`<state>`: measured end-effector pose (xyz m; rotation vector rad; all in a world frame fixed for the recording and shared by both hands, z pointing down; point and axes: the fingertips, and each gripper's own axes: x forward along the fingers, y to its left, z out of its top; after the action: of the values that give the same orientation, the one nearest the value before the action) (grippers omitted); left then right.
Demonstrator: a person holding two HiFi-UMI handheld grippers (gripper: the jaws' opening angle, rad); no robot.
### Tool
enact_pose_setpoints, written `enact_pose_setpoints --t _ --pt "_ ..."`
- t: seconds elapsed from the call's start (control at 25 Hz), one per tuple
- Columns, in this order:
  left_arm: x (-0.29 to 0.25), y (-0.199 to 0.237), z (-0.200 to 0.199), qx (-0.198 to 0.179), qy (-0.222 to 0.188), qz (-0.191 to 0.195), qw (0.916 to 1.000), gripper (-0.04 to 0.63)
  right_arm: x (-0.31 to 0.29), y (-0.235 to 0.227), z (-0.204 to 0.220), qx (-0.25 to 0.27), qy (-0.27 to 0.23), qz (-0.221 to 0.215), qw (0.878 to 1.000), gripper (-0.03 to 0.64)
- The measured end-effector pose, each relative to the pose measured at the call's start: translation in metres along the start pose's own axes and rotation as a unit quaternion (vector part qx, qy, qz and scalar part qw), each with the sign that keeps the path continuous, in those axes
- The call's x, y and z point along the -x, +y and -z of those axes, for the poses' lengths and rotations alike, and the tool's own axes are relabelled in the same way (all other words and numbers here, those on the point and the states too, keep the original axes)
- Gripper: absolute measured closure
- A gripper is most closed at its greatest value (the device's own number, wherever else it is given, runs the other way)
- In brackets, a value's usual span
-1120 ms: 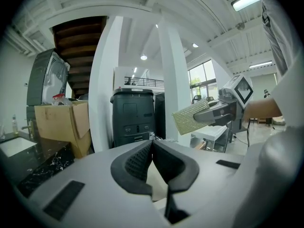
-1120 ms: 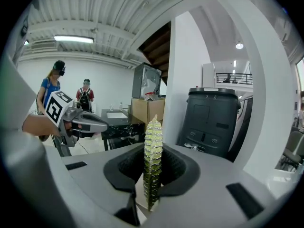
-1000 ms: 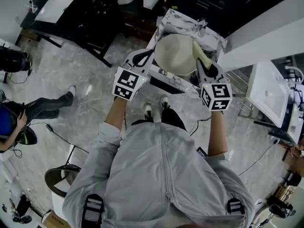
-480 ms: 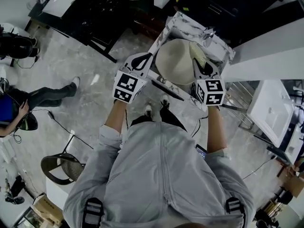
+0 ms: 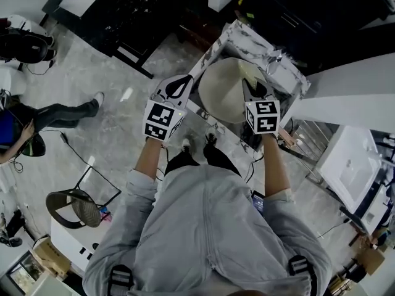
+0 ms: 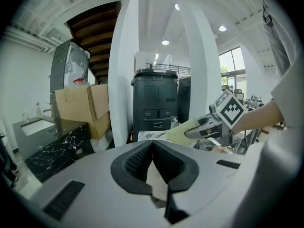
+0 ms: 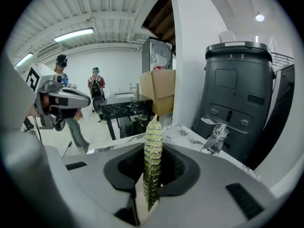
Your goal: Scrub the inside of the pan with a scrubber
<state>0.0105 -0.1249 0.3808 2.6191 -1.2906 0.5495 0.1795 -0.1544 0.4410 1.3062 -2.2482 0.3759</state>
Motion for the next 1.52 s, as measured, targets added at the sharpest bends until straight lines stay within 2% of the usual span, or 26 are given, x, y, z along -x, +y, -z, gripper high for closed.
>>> enact_pose_setpoints --t 0.64,0.88,1.04,1.28,1.52 --pt "-0.039 0.023 0.039 0.036 0.034 -0.036 0.9981 0.572 -0.1 -0.037 0.066 -0.016 0.093 0.02 0.995 0.528" --pt "-0.047 0.027 0.05 0.046 0.041 -0.044 0.9971 0.572 -0.134 -0.045 0.093 -0.001 0.137 0.046 0.99 0.528" --pt "-0.049 0.035 0.055 0.052 0.045 -0.052 0.9963 0.572 -0.149 -0.045 0.097 -0.01 0.146 0.056 0.988 0.528" --pt "-0.049 0.045 0.06 0.059 0.05 -0.058 0.9953 0.572 -0.169 -0.042 0.101 0.006 0.158 0.063 0.985 0.528" --pt "-0.054 0.045 0.064 0.056 0.055 -0.055 0.9954 0.572 -0.184 -0.028 0.108 0.023 0.168 0.037 0.985 0.529"
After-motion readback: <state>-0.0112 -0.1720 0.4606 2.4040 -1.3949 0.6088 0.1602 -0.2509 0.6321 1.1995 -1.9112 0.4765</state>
